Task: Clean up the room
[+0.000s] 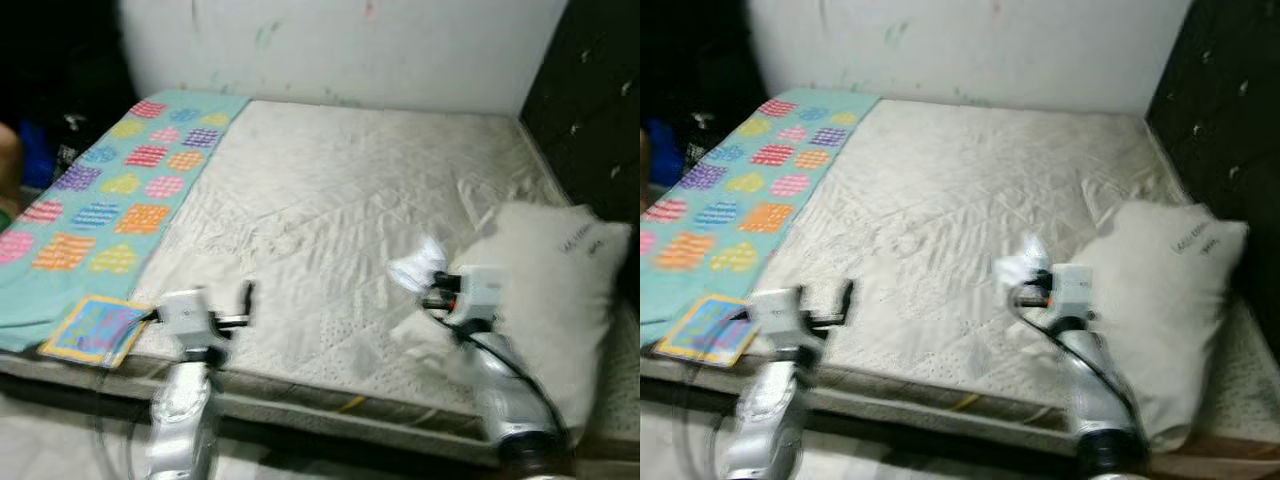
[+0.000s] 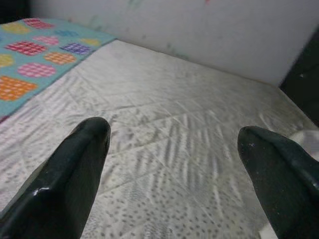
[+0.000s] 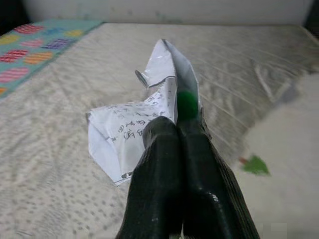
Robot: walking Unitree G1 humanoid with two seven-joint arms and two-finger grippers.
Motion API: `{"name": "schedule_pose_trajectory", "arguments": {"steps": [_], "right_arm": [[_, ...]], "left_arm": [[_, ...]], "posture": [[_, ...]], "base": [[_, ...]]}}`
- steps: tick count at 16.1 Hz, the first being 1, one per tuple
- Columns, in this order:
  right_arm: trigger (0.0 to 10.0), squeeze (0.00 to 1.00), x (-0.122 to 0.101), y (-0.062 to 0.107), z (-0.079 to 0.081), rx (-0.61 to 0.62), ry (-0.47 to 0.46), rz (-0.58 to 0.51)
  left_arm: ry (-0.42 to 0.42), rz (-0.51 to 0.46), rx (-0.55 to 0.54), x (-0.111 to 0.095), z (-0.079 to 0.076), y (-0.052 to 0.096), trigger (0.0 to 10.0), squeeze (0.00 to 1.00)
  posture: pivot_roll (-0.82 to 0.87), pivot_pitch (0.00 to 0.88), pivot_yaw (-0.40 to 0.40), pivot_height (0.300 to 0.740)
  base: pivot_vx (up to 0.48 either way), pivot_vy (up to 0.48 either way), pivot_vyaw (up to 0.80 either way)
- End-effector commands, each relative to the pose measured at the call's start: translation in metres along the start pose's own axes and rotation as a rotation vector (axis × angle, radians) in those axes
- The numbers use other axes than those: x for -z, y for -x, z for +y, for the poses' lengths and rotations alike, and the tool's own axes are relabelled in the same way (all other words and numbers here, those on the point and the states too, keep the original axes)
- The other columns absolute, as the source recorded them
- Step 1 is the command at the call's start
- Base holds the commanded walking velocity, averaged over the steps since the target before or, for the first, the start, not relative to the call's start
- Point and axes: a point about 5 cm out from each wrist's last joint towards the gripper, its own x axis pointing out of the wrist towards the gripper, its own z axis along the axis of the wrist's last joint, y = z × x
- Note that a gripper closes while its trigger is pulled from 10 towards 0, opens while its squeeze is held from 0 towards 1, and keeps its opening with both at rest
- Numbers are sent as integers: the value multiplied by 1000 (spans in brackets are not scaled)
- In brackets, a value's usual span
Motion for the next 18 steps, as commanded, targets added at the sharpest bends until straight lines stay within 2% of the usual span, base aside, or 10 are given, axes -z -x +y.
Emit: {"name": "schedule_pose_trajectory", "arguments": {"steps": [1, 11, 18], "right_arm": [[10000, 0, -6, -3, 7, -19, 0, -22], [10000, 0, -6, -4, 9, -27, 10, -19], [10000, 0, -5, -3, 8, -29, 20, -13]], "left_arm": [[4, -2, -13, -1, 3, 1, 10000, 0], [4, -4, -13, -1, 3, 1, 10000, 0], [20, -34, 42, -4, -2, 4, 10000, 0]], "posture": [[26, 7, 21, 740], [27, 8, 22, 740], [25, 13, 20, 740]], "base": [[0, 412, 0], [0, 477, 0], [0, 0, 0]]}}
